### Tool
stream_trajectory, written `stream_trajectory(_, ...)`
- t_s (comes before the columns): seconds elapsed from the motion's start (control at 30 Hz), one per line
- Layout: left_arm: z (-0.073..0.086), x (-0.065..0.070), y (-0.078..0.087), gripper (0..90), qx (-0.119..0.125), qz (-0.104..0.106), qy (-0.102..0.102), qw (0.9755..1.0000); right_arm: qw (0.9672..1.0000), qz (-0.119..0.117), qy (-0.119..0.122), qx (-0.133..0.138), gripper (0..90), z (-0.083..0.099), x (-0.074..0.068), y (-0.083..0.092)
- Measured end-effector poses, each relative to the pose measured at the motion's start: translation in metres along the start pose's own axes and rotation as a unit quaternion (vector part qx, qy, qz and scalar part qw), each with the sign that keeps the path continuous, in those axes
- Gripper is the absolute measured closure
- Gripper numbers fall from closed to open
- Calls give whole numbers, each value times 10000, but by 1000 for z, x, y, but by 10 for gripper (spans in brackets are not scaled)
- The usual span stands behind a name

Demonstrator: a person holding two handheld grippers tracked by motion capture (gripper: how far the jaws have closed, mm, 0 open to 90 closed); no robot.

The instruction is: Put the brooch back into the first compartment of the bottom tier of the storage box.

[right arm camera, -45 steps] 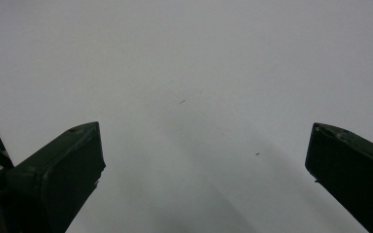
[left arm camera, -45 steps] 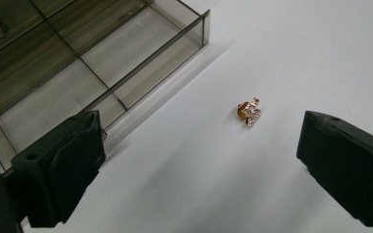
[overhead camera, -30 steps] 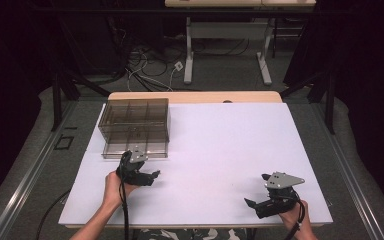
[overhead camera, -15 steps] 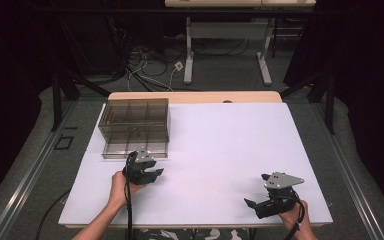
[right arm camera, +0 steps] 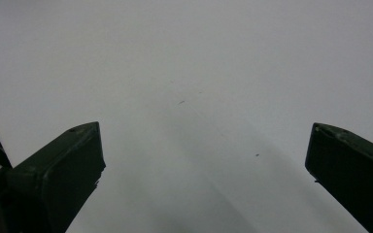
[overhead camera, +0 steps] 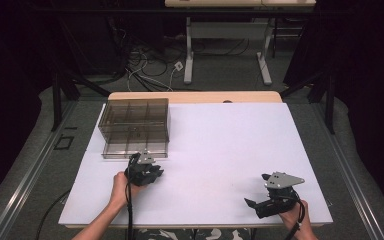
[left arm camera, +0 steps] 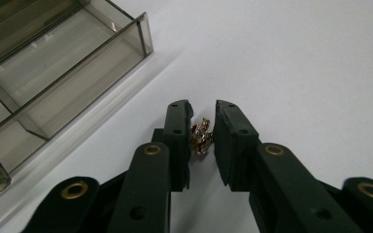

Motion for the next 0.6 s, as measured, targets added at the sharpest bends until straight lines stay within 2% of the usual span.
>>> stream_trajectory(0.27, 1, 0, 1, 800, 69, 139, 38, 9999, 10000, -8, -2, -2, 0, 0, -1, 0)
stream_trajectory(0.6, 2, 0, 2, 811, 121, 151, 15, 9998, 10000, 2, 8, -3, 0, 0, -1, 1)
Point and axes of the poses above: each handheld gripper's, and its own axes: y roughly backward along the jaws, z roughly out of its underside, x roughly to its right, the point moved 7 cm from there along -y, roughly forward along the jaws, and after that the axes turned 5 degrees about -x, right-handed, at the moved point
